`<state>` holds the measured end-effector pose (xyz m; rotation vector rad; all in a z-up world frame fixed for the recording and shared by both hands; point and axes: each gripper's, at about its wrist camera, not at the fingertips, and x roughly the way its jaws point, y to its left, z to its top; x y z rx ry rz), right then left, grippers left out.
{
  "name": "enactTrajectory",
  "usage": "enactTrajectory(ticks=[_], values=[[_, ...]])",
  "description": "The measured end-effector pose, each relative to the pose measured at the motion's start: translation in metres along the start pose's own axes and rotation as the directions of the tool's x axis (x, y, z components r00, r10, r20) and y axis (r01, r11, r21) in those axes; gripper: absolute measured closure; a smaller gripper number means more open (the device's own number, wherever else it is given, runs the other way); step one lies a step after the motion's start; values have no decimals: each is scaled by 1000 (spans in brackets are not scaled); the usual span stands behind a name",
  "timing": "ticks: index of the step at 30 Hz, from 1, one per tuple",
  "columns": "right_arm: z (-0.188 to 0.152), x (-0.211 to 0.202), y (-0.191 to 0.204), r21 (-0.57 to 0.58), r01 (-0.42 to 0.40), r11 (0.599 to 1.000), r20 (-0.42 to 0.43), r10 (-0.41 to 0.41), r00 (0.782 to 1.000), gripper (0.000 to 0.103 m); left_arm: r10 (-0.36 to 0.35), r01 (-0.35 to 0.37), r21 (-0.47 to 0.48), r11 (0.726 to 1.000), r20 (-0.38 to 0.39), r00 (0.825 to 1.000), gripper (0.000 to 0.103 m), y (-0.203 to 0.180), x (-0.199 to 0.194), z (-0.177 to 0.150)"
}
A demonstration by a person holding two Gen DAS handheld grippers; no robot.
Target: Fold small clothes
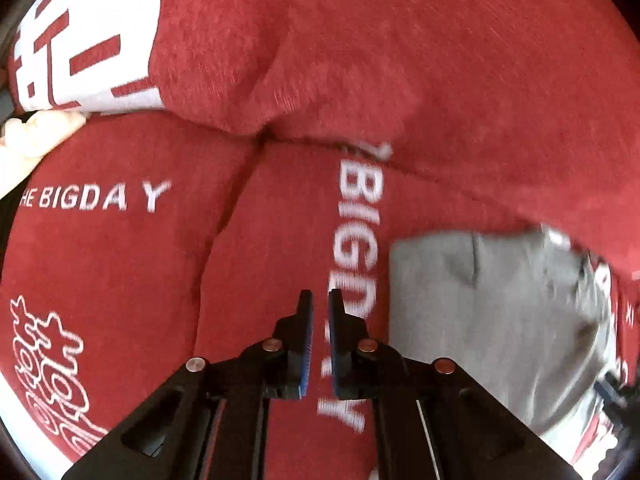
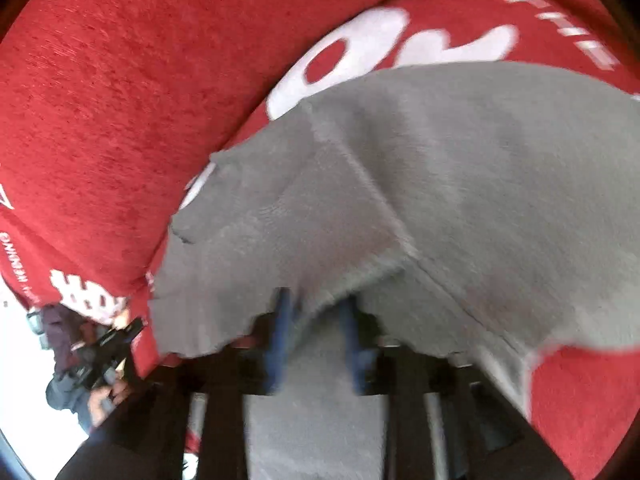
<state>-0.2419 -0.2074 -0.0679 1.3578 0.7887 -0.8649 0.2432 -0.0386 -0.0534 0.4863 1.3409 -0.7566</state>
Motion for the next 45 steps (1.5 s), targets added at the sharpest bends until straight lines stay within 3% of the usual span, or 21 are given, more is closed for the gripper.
enactTrajectory(ticks=[2, 4, 6, 7, 8, 16, 19, 23, 25, 27, 28, 29, 30, 31, 34, 36, 39, 40, 41, 43, 45], values=[[-13, -9, 18, -38, -75, 996, -12, 74, 997, 54, -25, 25, -2, 1000, -18, 1000, 95, 8, -4, -10], [-23, -3, 49, -131, -136, 982, -91, 124, 988, 54, -39, 39, -7, 999, -25, 999, 95, 7, -8, -27], [-31, 18, 96, -269, -175, 947, -183, 128, 975, 54, -34, 33, -12, 999, -32, 999, 55, -3, -11, -51], [-34, 27, 115, -320, -192, 928, -210, 128, 969, 54, -19, 18, -23, 1000, -27, 999, 10, -3, -13, -60], [-35, 38, 134, -362, -205, 909, -230, 126, 965, 54, 10, -10, -34, 999, -4, 1000, 1, -2, -17, -67], [-39, 143, 260, -581, -252, 774, -348, 44, 937, 54, 60, -60, -57, 997, 5, 998, 1, 13, -28, -110], [-50, 168, 292, -693, -234, 682, -354, -39, 935, 54, 56, -57, -115, 992, -7, 998, 1, 30, -33, -128], [-64, 208, 324, -839, -170, 517, -298, -176, 938, 54, 93, -93, -119, 988, -9, 996, 1, 44, -37, -160], [-67, 223, 330, -868, -149, 474, -283, -224, 932, 54, 113, -114, -97, 989, -10, 994, 1, 46, -38, -172], [-68, 236, 329, -870, -151, 470, -307, -276, 911, 54, 111, -112, -92, 989, -22, 994, 1, 47, -37, -181], [-68, 241, 325, -872, -154, 466, -325, -314, 892, 61, 101, -103, -94, 990, -29, 995, 1, 47, -37, -184], [-70, 241, 326, -877, -157, 453, -328, -328, 886, 73, 93, -96, -102, 990, -33, 995, 1, 48, -35, -184], [-72, 239, 327, -876, -180, 448, -350, -332, 876, 95, 93, -95, -113, 989, -30, 995, 1, 49, -37, -186], [-74, 233, 330, -875, -193, 444, -355, -318, 879, 96, 88, -90, -127, 988, -22, 996, 1, 51, -40, -189], [-75, 225, 346, -862, -230, 452, -368, -245, 897, 96, 65, -66, -145, 987, -11, 998, 1, 51, -43, -192], [-77, 234, 356, -846, -246, 473, -384, -221, 896, 96, 55, -56, -151, 987, -10, 998, 1, 49, -43, -193], [-90, 258, 359, -884, -157, 440, -303, -286, 909, 96, 41, -43, -154, 987, -12, 999, 1, 45, -46, -194], [-93, 264, 356, -882, -141, 450, -298, -301, 906, 95, 35, -36, -152, 988, -10, 999, 1, 43, -49, -195], [-91, 260, 355, -871, -127, 474, -283, -274, 919, 92, 28, -28, -149, 988, -4, 1000, 1, 40, -51, -194], [-86, 244, 351, -852, -105, 514, -255, -231, 939, 71, 10, -10, -144, 990, 4, 1000, 1, 35, -55, -190], [-78, 218, 344, -832, -106, 544, -244, -187, 951, 63, -8, 10, -146, 989, 14, 1000, 1, 30, -57, -181]])
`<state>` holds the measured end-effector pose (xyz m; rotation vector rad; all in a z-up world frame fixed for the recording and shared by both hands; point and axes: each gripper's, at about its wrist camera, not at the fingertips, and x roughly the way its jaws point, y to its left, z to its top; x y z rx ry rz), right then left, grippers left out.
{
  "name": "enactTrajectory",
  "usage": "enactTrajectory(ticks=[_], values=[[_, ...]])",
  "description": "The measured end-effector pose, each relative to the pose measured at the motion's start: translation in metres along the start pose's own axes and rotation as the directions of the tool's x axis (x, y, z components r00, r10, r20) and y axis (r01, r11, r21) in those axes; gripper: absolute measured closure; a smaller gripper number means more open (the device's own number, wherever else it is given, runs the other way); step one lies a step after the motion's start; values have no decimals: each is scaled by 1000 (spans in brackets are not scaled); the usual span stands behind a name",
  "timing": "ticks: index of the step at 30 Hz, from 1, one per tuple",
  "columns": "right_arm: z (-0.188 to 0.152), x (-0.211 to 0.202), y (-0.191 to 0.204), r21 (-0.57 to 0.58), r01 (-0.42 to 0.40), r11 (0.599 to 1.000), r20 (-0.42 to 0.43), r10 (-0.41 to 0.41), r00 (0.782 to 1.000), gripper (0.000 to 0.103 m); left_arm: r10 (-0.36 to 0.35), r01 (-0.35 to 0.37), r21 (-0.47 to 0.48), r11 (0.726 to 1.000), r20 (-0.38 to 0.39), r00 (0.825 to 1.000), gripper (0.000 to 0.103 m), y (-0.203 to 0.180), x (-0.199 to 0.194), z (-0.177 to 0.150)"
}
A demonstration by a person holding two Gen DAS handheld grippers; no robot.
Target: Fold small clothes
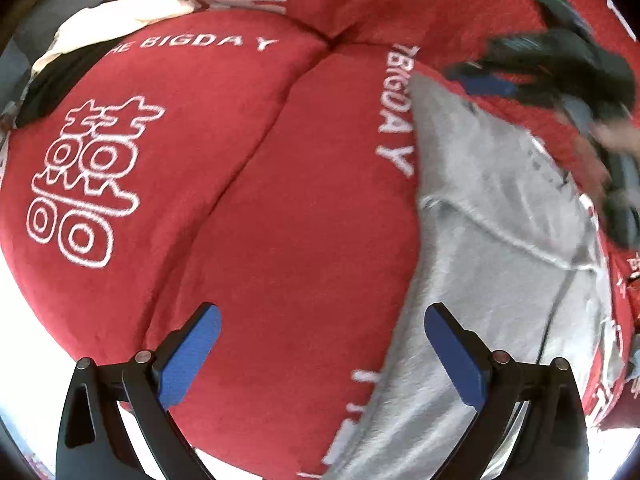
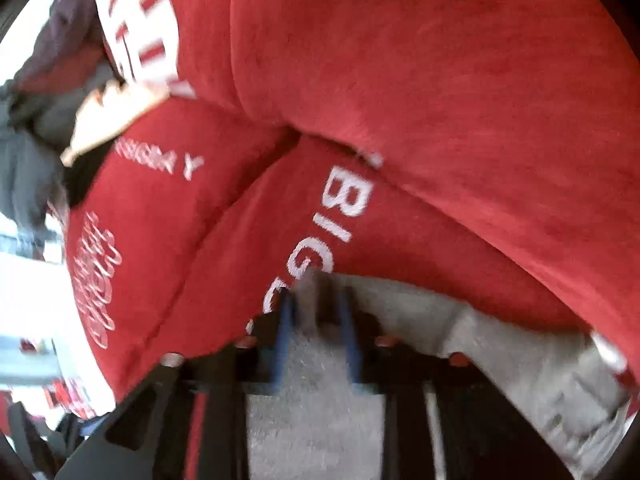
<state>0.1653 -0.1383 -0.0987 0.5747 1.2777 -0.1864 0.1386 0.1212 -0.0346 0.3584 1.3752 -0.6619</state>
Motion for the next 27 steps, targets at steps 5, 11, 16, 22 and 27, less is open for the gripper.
enactTrajectory(ticks=[5, 11, 16, 22, 27], values=[[-80, -79, -66, 266, -40, 963, 88, 17, 996, 63, -31, 30, 19, 999, 56, 998, 1, -26, -5, 27], [-220, -133, -167, 689, -32, 724, 129, -79, 988, 63, -91, 89, 78, 993, 27, 995, 1, -71, 2, 34], [-268, -138, -226, 846, -125, 518, 224, -132, 966, 63, -71, 67, 141, 988, 20, 997, 1, -106, -2, 22], [-268, -131, -238, 856, -128, 500, 220, -130, 967, 95, -15, 13, 182, 983, 9, 1000, 1, -133, -1, 18], [-276, -145, -229, 818, -16, 574, 137, -168, 976, 75, 38, -41, 263, 964, 16, 999, 1, -159, -4, 12]])
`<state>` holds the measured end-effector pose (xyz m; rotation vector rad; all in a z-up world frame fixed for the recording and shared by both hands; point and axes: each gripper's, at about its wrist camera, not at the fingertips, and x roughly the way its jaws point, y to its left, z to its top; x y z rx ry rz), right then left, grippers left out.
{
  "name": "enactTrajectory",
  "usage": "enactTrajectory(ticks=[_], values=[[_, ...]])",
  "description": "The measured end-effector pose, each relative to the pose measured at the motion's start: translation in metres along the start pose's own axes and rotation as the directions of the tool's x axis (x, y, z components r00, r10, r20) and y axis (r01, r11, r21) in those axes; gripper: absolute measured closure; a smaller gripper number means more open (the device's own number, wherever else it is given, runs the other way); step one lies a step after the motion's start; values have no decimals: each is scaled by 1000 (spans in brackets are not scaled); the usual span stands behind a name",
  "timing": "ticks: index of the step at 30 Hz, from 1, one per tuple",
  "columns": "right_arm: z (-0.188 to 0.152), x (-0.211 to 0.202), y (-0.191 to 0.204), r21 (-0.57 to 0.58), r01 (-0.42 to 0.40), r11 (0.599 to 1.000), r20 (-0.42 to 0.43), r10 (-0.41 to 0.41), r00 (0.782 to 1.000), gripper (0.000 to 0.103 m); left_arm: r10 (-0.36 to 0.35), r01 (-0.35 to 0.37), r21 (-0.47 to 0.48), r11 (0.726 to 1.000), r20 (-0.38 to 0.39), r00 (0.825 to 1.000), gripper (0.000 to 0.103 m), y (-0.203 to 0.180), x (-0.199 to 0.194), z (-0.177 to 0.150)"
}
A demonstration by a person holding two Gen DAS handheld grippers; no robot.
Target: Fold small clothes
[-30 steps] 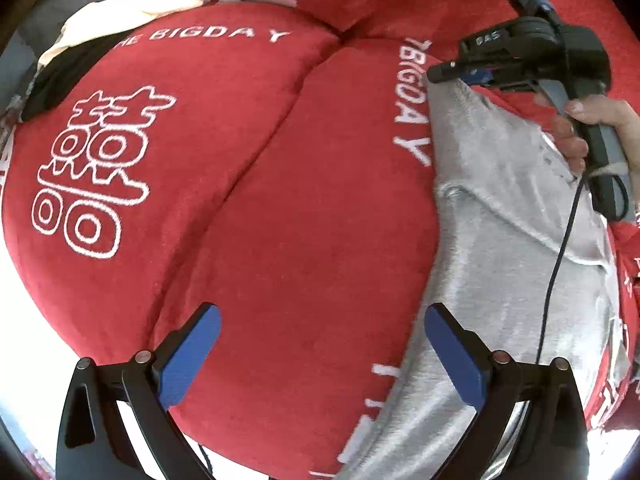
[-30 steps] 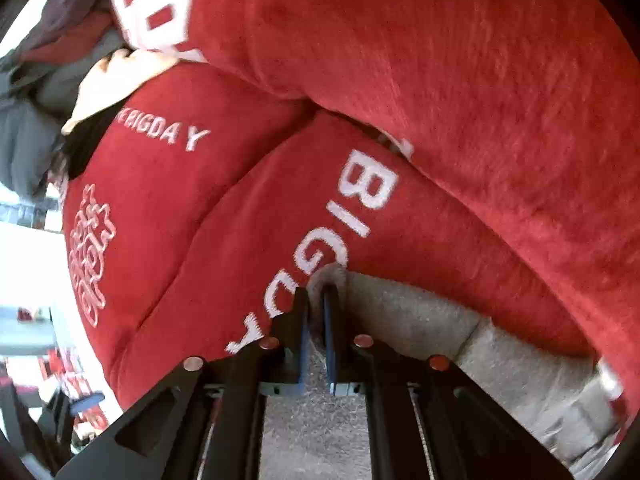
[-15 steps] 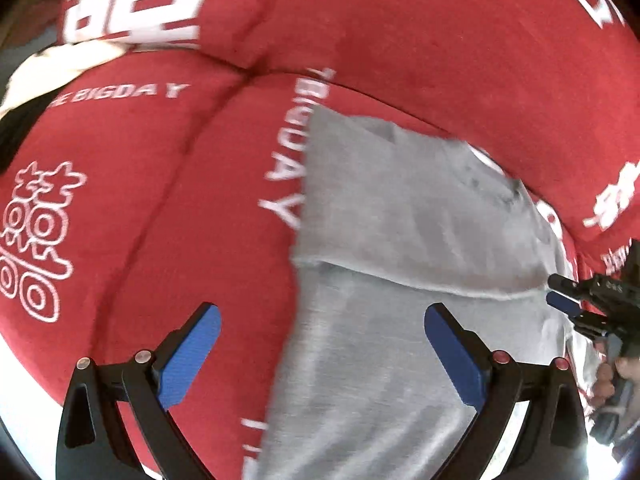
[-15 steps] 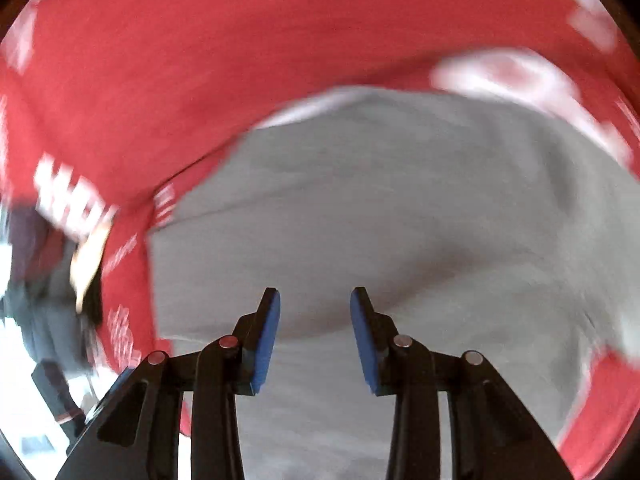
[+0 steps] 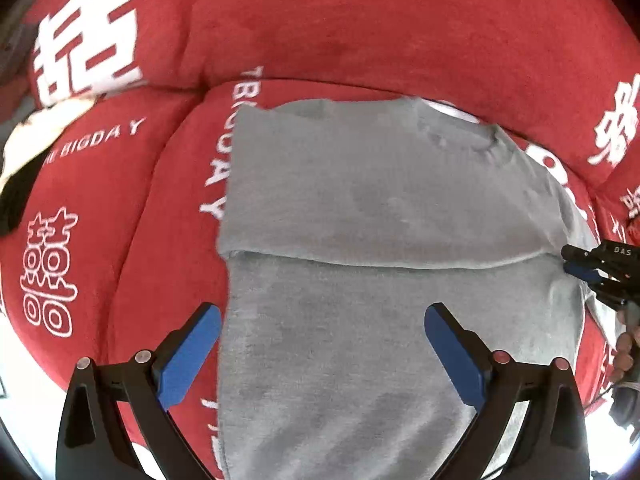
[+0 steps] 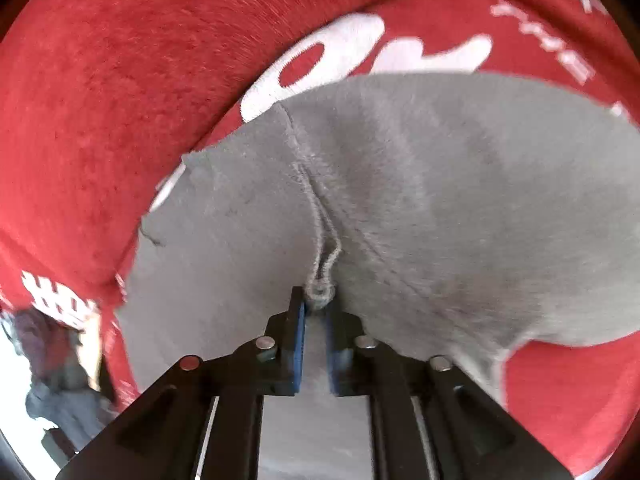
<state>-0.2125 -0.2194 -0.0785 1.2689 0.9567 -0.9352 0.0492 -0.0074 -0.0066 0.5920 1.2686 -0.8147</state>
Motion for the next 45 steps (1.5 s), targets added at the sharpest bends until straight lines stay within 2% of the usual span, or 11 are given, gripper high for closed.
enactTrajectory(ticks=[1, 3, 8, 13, 17, 19, 26, 33, 40, 42, 45], values=[[-3, -6, 1, -21, 16, 1000, -10, -16, 1000, 62, -9, 9, 11, 1000, -2, 1000, 1, -6, -1, -1], [-10, -16, -7, -45, -1, 999, -22, 0, 1000, 50, -22, 23, 34, 999, -12, 1000, 1, -17, -3, -2], [-43, -40, -19, -59, -32, 998, -59, 29, 998, 45, -24, 28, 119, 993, -31, 999, 1, -55, -7, -5], [-84, -42, -35, -19, -57, 998, -111, 55, 992, 43, -41, 54, 148, 988, -85, 996, 1, -85, -6, -14], [-105, -49, -54, 2, -59, 998, -126, 59, 990, 43, -17, 37, 199, 979, -97, 995, 1, -106, -3, -23], [-111, -54, -63, 12, -60, 998, -129, 61, 990, 39, -9, 32, 219, 975, -107, 994, 1, -115, -1, -26], [-106, -69, -92, 46, -65, 997, -111, 70, 991, 34, 49, -8, 296, 955, -132, 990, 1, -150, 9, -33], [-87, -83, -117, 46, -53, 998, -66, 56, 996, 25, 59, -4, 318, 948, -166, 984, 1, -183, 17, -32], [-75, -91, -143, 89, -67, 994, -43, 71, 997, 25, 63, 4, 321, 947, -199, 978, 1, -210, 26, -35], [-73, -93, -150, 102, -69, 992, -37, 73, 997, 25, 63, 18, 331, 943, -232, 971, 1, -217, 32, -37], [-72, -96, -163, 119, -60, 991, -31, 65, 997, 25, -11, 115, 299, 947, -328, 944, 1, -222, 39, -40]])
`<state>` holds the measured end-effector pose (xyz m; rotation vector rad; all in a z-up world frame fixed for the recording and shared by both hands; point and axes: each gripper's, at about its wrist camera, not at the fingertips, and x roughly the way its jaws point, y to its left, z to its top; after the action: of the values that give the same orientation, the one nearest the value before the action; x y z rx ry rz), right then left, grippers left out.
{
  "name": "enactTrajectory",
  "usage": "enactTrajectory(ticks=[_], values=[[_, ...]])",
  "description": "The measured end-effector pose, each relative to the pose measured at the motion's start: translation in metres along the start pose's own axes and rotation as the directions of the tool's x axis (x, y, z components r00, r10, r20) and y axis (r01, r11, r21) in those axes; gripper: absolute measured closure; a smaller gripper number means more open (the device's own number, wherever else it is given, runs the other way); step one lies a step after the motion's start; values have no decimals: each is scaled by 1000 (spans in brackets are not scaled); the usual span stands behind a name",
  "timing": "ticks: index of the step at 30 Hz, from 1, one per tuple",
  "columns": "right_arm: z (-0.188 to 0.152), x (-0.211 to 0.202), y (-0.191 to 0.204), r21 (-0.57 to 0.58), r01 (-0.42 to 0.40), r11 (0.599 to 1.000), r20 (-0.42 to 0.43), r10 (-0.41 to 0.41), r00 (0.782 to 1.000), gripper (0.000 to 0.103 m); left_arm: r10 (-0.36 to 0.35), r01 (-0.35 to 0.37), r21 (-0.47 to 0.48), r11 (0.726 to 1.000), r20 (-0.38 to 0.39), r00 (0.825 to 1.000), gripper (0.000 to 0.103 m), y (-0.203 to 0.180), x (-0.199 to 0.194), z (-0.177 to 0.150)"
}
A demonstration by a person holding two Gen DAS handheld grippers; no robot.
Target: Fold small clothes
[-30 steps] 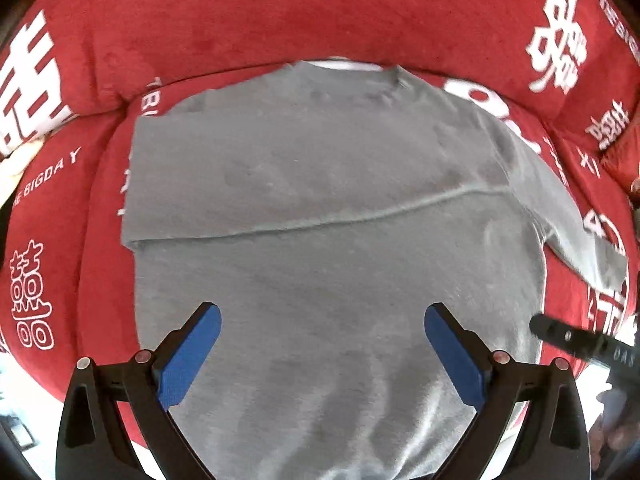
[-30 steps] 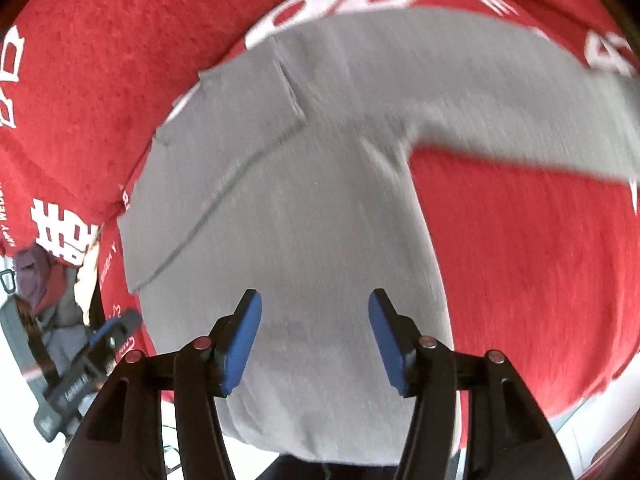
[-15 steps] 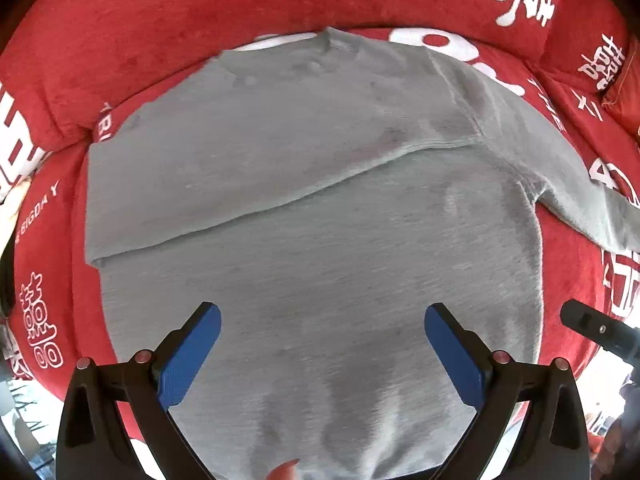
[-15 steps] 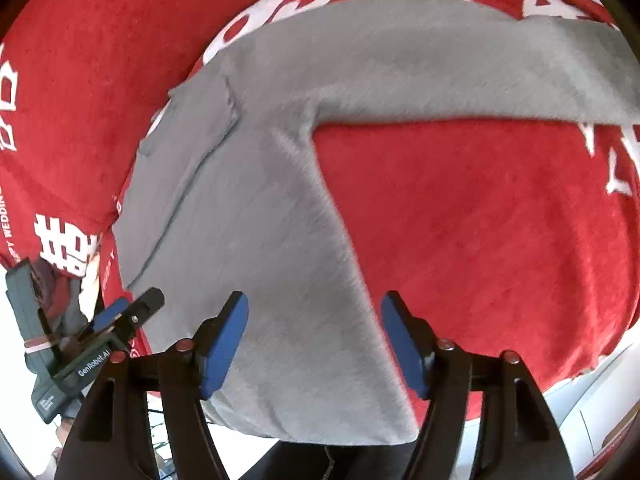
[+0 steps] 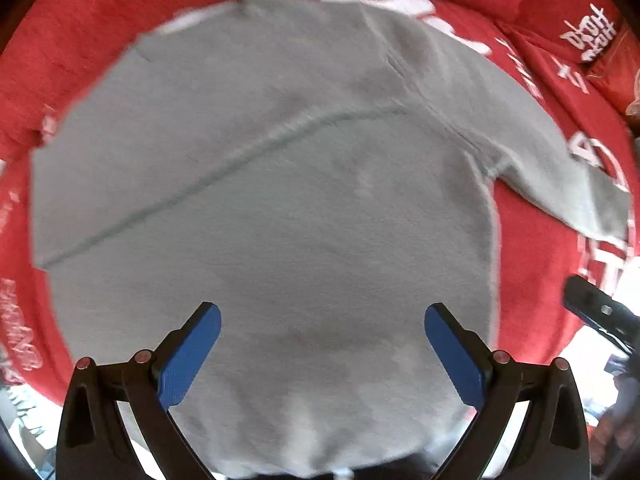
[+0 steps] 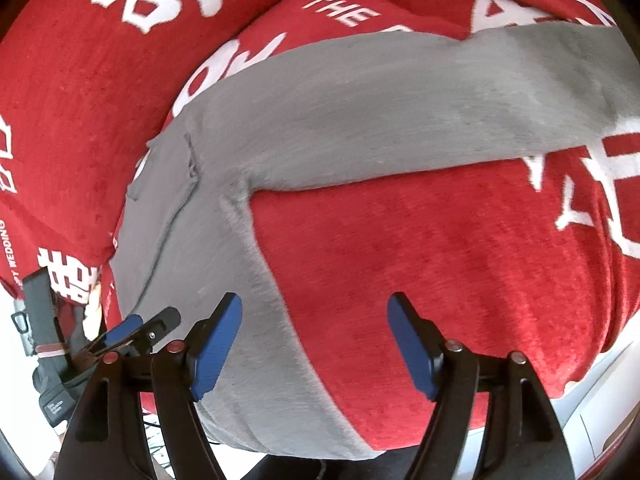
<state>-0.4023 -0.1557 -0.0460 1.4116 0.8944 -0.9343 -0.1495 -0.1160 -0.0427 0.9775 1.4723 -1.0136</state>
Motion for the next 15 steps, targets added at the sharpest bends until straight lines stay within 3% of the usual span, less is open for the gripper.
enactTrajectory(ticks=[5, 9, 12, 15], values=[[10, -18, -35, 52, 24, 998, 57, -27, 998, 25, -41, 41, 11, 999, 2, 999, 1, -15, -4, -1], [22, -34, -86, 208, -26, 978, 121, 0, 993, 25, -48, 48, 15, 999, 7, 999, 1, -26, -4, 3], [28, -46, -128, 342, -96, 935, 196, 28, 980, 25, -48, 47, 17, 999, 18, 999, 1, -34, -5, 5], [31, -54, -170, 462, -183, 868, 281, 53, 958, 25, -46, 46, 22, 999, 27, 999, 1, -40, -4, 5]])
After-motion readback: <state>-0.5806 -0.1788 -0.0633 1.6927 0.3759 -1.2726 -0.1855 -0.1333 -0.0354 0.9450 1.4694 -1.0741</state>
